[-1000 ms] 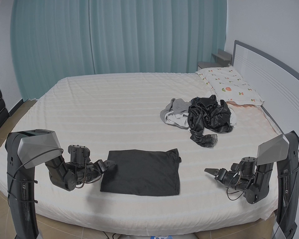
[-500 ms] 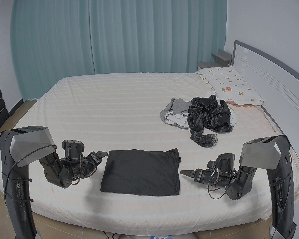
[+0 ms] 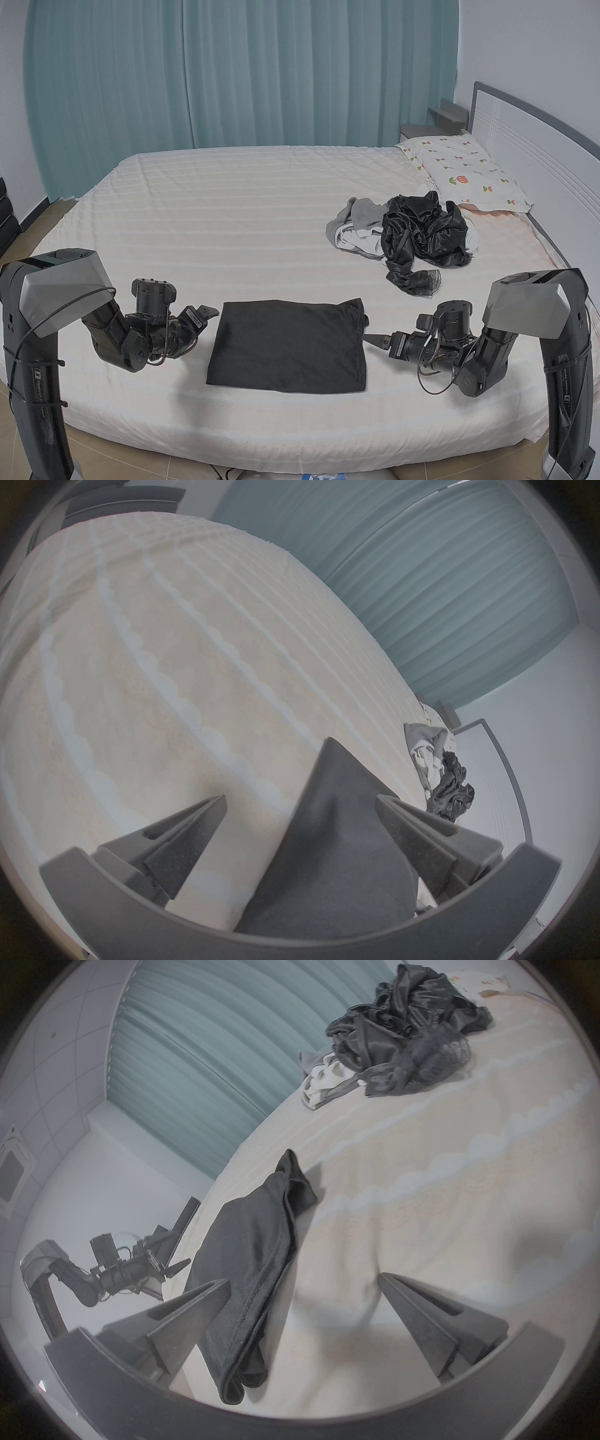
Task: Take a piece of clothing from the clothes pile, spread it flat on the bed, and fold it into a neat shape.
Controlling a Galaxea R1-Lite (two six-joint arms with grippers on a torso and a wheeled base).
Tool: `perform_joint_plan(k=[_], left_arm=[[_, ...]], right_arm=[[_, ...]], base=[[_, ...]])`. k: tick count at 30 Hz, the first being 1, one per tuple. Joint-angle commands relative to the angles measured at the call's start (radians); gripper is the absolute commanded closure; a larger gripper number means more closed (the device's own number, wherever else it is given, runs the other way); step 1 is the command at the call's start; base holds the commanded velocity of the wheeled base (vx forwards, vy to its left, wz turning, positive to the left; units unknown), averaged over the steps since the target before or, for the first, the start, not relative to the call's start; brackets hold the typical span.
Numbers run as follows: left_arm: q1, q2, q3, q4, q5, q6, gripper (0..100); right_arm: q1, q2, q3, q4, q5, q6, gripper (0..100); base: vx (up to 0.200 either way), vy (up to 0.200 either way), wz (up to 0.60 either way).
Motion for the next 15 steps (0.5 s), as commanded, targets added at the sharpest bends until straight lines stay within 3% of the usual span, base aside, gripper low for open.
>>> perform_joint_plan(k=[1,5,15], left_arm=[[0.000,0.000,0.001,0.002,-0.002,0.000,0],[-0.005,0.004,0.003,0.001,-0.001,0.007,0],[-0.005,0.014,0.001,-0.001,-0.001,0.007,0]], right_arm=[[0.019,-0.053,0.020,0.001,0.000,0.000,0],[0.040,-0.032,0.008,0.011,0.000,-0.002,0],[-0.011,0.008,-0.037,0.080,-0.002,-0.041,0]], base=[[0.000,0.200,0.00],[0.000,0.200,0.00],[0.000,0.000,0.00]])
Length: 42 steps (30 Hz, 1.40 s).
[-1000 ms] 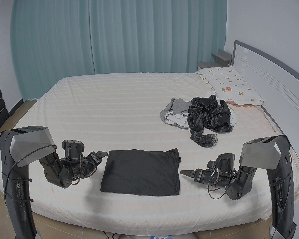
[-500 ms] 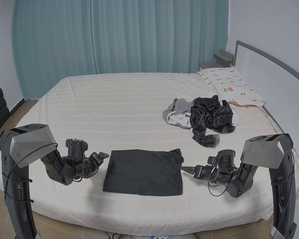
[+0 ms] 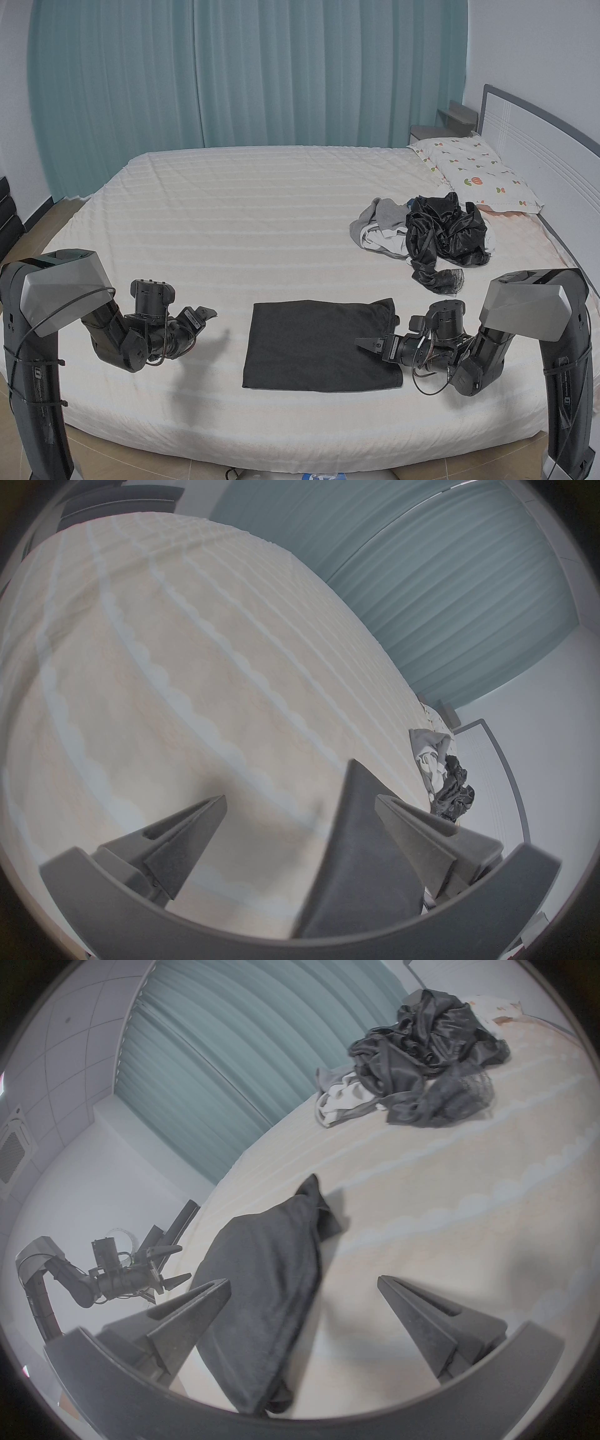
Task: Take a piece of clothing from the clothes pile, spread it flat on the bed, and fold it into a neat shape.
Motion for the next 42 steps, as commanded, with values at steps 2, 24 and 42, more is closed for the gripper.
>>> perform_joint_plan(k=[2,24,42], left_arm=[[0.000,0.008,-0.002,0.000,0.000,0.000,0],[-0.008,0.018,-0.009,0.000,0.005,0.004,0],[-0.008,0.021,-0.013,0.001,0.005,0.004,0]], right_arm=[[-0.034,-0.001,0.008,-0.005,0.001,-0.017,0],[-0.029,0.060,-0.061,0.011,0.007,-0.095,0],[0.027,0.053,-0.090,0.058,0.062,-0.157,100]], base=[[0.000,0.000,0.00],[0.000,0.000,0.00],[0.000,0.000,0.00]])
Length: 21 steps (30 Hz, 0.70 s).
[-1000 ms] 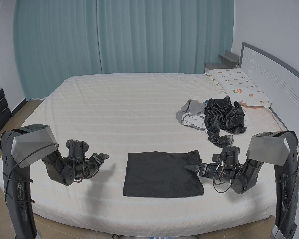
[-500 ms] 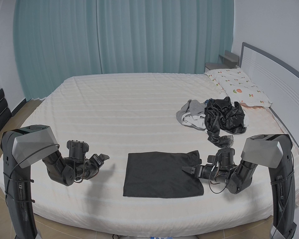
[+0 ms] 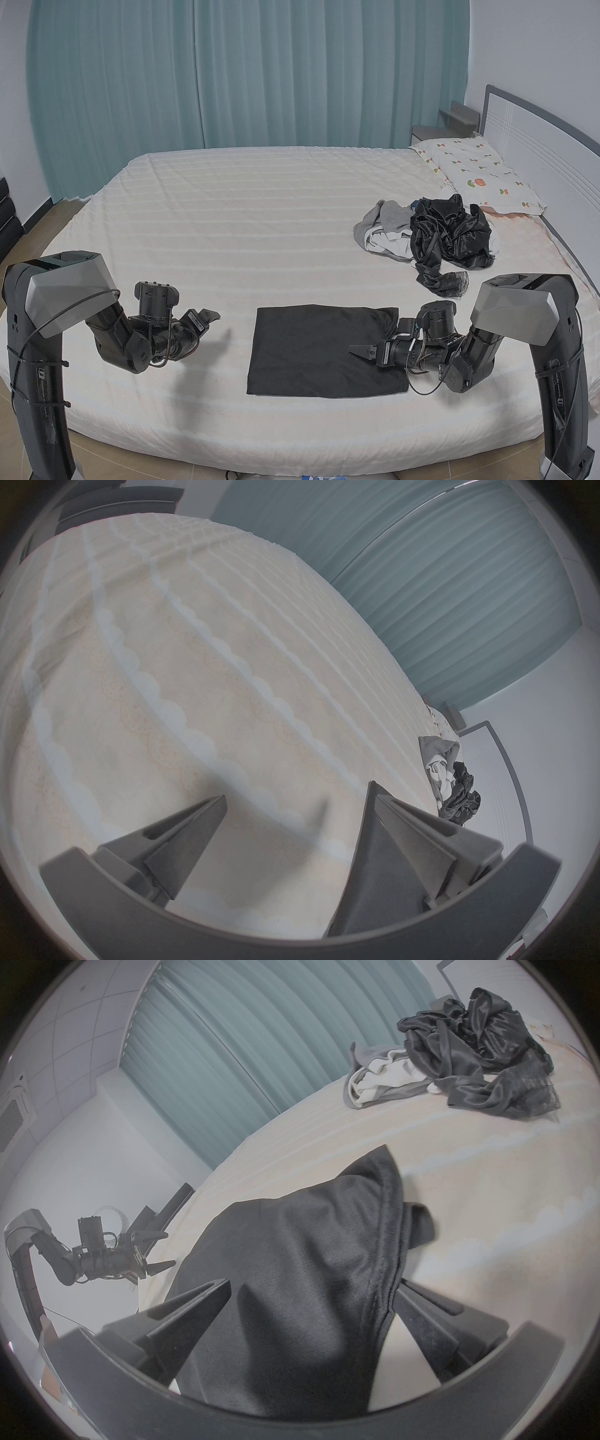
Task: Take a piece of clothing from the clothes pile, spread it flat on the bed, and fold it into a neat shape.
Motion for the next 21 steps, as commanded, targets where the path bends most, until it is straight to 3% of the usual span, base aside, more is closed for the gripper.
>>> perform_joint_plan(k=[1,6,12,17,21], left_arm=[[-0.001,0.003,-0.001,0.000,0.000,0.000,0],[-0.001,0.003,-0.001,0.000,0.000,0.000,0],[-0.001,0.003,-0.001,0.000,0.000,0.001,0],[-0.001,0.003,-0.001,0.000,0.000,0.000,0],[-0.001,0.003,-0.001,0.000,0.000,0.000,0]], right_arm=[[-0.002,-0.015,0.012,-0.005,0.002,0.004,100],[-0.014,-0.041,0.032,-0.014,0.004,0.027,100],[-0.023,-0.063,0.070,-0.066,0.008,0.111,100],[-0.043,-0.096,0.120,-0.068,0.037,0.113,100],[-0.057,-0.113,0.132,-0.068,0.041,0.111,100]], base=[[0.000,0.000,0.00],[0.000,0.000,0.00],[0.000,0.000,0.00],[0.000,0.000,0.00],[-0.200,0.000,0.00]])
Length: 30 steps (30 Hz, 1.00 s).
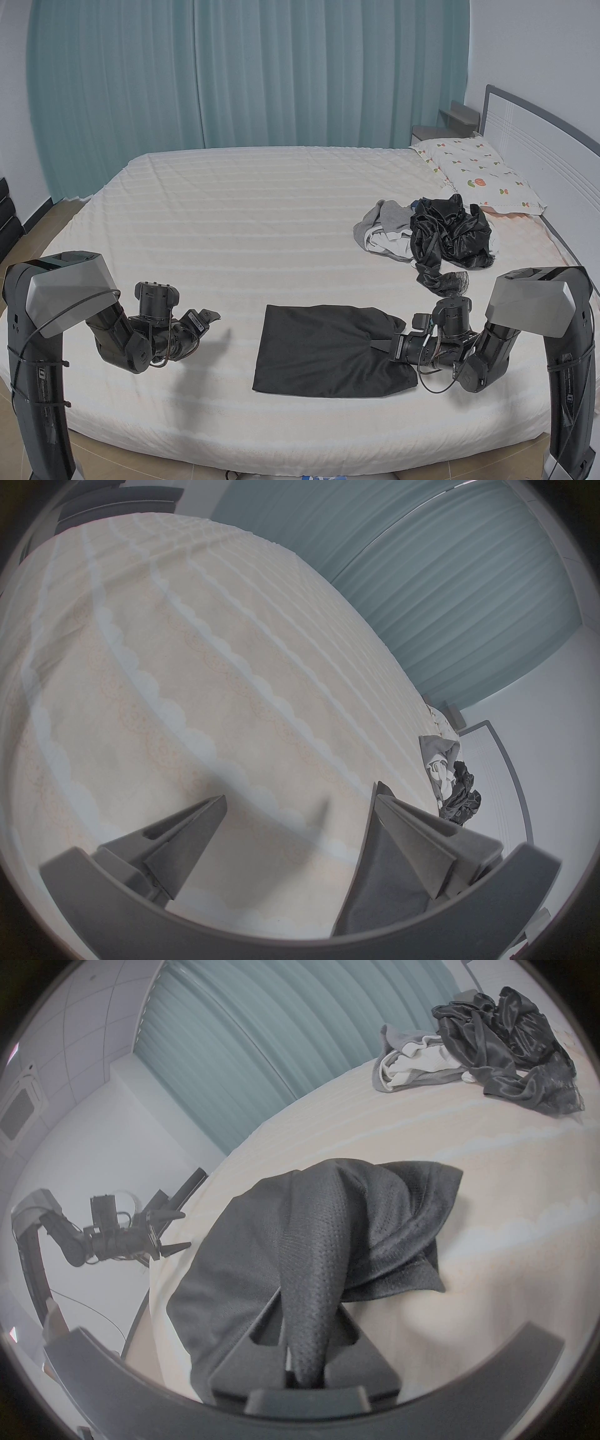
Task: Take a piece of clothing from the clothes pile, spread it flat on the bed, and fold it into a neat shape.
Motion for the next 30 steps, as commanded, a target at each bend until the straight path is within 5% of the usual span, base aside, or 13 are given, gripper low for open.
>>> perform_joint_plan(k=[1,17,30], left_arm=[[0.000,0.001,0.000,0.000,0.000,0.000,0],[0.000,0.001,-0.005,0.000,0.001,0.000,0],[-0.001,0.004,-0.006,0.000,0.003,0.000,0]], right_arm=[[-0.013,-0.032,0.015,-0.001,0.001,-0.001,100],[-0.047,-0.023,-0.033,0.016,0.004,-0.010,100],[-0.062,-0.024,-0.105,0.113,0.004,-0.047,100]], base=[[-0.200,0.000,0.00],[-0.013,0.000,0.00],[0.000,-0.200,0.00]])
